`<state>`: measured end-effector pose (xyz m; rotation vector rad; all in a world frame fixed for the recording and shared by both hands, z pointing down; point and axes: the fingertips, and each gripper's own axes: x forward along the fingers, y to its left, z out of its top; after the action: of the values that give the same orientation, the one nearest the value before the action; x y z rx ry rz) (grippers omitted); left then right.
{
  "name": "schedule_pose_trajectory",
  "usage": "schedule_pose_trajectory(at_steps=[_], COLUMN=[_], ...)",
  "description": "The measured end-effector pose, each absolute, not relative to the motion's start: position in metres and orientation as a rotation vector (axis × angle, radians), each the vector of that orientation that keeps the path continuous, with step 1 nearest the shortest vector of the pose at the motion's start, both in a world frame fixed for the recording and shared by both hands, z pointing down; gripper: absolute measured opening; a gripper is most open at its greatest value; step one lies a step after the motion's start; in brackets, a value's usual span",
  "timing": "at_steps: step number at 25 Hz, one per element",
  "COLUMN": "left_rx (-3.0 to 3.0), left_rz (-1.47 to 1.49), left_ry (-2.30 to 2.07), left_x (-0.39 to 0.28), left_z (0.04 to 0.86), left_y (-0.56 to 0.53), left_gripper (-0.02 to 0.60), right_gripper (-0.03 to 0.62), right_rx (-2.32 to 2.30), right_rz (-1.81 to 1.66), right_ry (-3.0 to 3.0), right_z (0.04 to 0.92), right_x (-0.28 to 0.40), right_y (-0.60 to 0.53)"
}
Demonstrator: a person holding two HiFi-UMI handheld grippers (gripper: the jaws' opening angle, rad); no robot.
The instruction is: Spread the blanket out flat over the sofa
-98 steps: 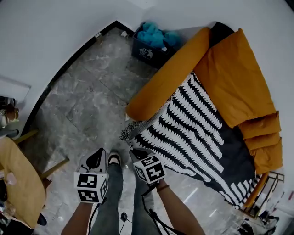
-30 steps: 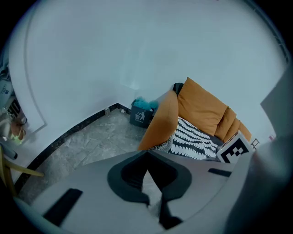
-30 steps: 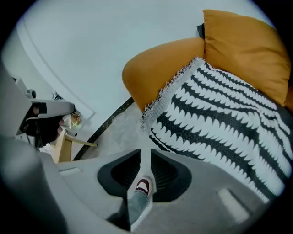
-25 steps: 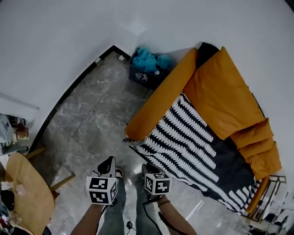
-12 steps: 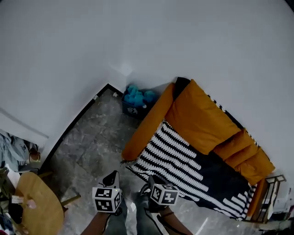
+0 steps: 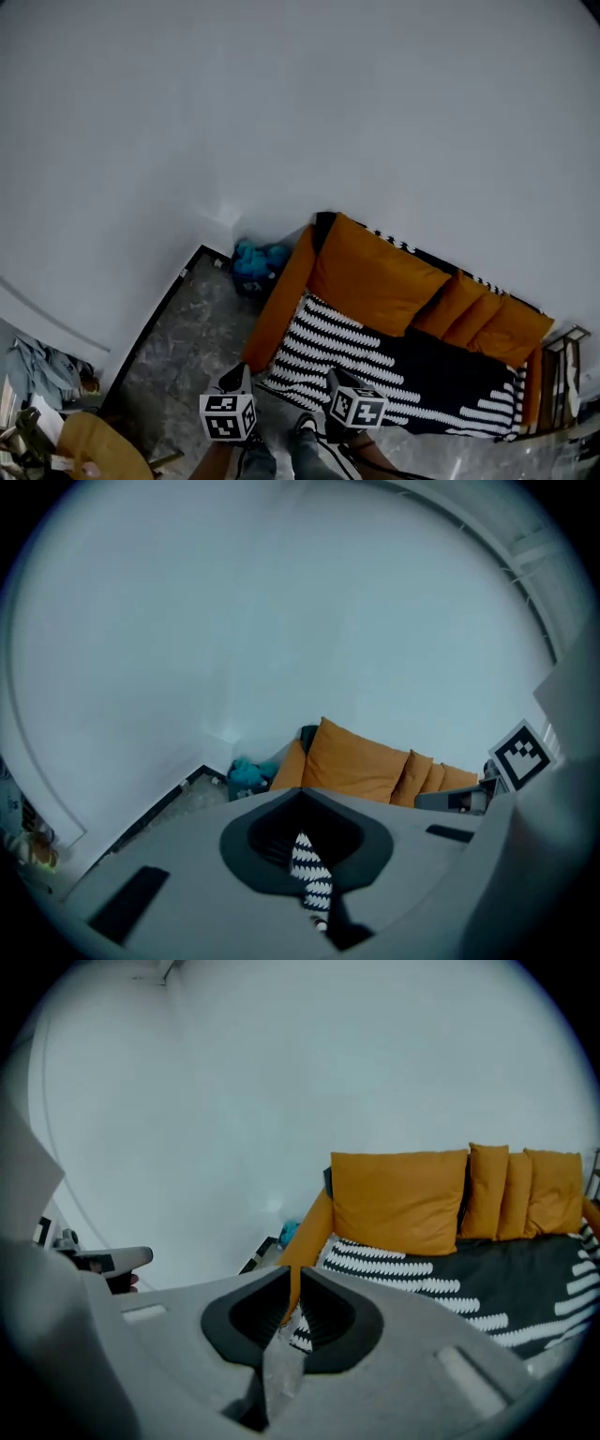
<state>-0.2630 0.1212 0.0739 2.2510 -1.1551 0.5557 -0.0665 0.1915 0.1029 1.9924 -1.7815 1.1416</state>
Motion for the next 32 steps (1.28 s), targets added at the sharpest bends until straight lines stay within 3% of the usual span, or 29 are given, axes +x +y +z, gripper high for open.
schedule_pose_trajectory(at_steps=[19,32], left_rx=[2.639,2.703], left_rz=[0.297,0.305], left_ry=[-1.139,-1.086], left_x=[-0.159,-0.128], left_z=[-0.096,-0.107], left_y=[0.06,0.056], left_gripper=[-0.009,-0.009], right_gripper=[0.006,0.006], right_rx=[2.417,2.436], right_rz=[0.575,0.534], right_ry=[-1.61,-1.531], right_z=[-0.071,-0.08], right_x=[0.11,0.134], right_y=[0.229,0.242])
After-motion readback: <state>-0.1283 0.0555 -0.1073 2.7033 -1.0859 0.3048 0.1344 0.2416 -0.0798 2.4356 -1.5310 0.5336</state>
